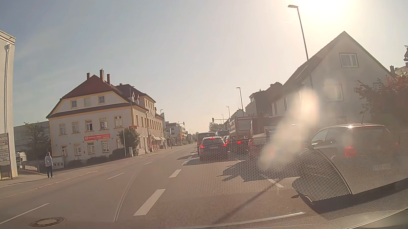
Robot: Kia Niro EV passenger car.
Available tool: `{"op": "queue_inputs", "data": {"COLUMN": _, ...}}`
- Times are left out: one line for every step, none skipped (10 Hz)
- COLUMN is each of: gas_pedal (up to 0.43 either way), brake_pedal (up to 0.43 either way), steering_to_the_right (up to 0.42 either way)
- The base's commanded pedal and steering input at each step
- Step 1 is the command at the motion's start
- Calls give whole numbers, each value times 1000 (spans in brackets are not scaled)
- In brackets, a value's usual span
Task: Follow the waypoints while adhering to traffic rules and regulations
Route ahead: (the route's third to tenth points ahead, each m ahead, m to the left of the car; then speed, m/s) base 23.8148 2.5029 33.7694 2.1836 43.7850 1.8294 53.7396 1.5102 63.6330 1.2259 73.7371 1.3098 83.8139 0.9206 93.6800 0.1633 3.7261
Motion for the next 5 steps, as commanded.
{"op": "queue_inputs", "data": {"gas_pedal": 0, "brake_pedal": 0, "steering_to_the_right": 0}}
{"op": "queue_inputs", "data": {"gas_pedal": 0, "brake_pedal": 0, "steering_to_the_right": 1}}
{"op": "queue_inputs", "data": {"gas_pedal": 0, "brake_pedal": 0, "steering_to_the_right": 2}}
{"op": "queue_inputs", "data": {"gas_pedal": 0, "brake_pedal": 0, "steering_to_the_right": 1}}
{"op": "queue_inputs", "data": {"gas_pedal": 0, "brake_pedal": 0, "steering_to_the_right": 1}}
